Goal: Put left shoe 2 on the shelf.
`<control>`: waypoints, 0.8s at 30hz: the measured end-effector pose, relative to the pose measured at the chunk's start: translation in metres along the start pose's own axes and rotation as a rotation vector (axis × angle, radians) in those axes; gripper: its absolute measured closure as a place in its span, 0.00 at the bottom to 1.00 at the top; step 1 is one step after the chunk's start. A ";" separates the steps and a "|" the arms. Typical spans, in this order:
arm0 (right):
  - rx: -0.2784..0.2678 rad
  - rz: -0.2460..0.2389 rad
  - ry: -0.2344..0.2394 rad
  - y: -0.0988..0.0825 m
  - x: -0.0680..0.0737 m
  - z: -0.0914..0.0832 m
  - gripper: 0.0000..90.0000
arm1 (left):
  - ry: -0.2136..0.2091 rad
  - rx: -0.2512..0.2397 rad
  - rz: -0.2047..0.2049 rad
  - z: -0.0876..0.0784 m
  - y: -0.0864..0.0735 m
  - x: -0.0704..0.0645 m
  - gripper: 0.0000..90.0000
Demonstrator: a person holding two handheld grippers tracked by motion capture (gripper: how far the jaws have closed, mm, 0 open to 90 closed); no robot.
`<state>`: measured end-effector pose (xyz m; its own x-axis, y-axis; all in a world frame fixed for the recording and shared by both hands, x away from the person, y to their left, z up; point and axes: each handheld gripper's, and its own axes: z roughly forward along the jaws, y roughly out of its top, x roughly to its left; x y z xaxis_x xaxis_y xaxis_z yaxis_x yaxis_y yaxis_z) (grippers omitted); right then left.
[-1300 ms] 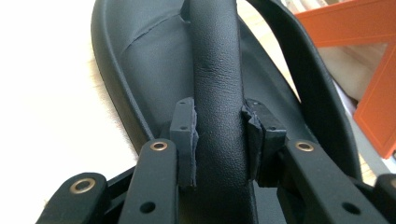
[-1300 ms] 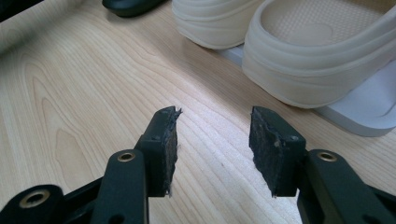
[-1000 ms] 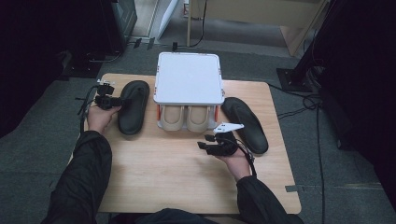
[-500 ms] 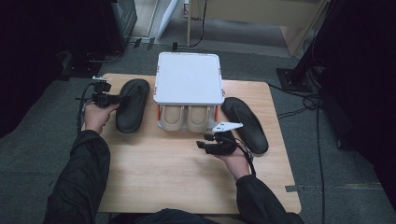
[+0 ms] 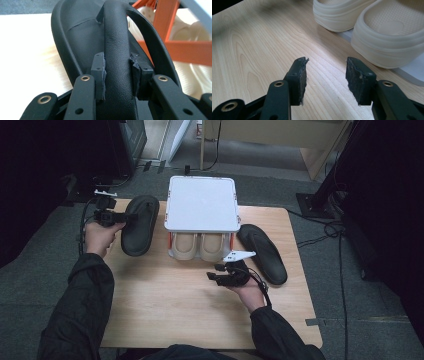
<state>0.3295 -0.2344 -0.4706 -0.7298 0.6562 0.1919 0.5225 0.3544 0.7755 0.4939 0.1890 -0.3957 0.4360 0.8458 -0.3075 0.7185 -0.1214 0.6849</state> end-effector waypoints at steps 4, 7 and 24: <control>0.006 0.001 0.002 0.000 0.000 0.001 0.57 | -0.016 -0.016 -0.008 -0.012 0.017 -0.006 0.76; 0.005 0.002 0.003 0.001 0.000 0.001 0.57 | -0.020 -0.024 -0.016 -0.017 0.024 -0.009 0.76; 0.020 -0.013 0.019 0.000 0.003 0.008 0.57 | -0.005 -0.047 0.037 -0.044 0.074 -0.049 0.76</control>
<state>0.3308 -0.2267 -0.4744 -0.7450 0.6384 0.1934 0.5214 0.3765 0.7657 0.5015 0.1615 -0.3009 0.4645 0.8385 -0.2849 0.6755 -0.1275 0.7262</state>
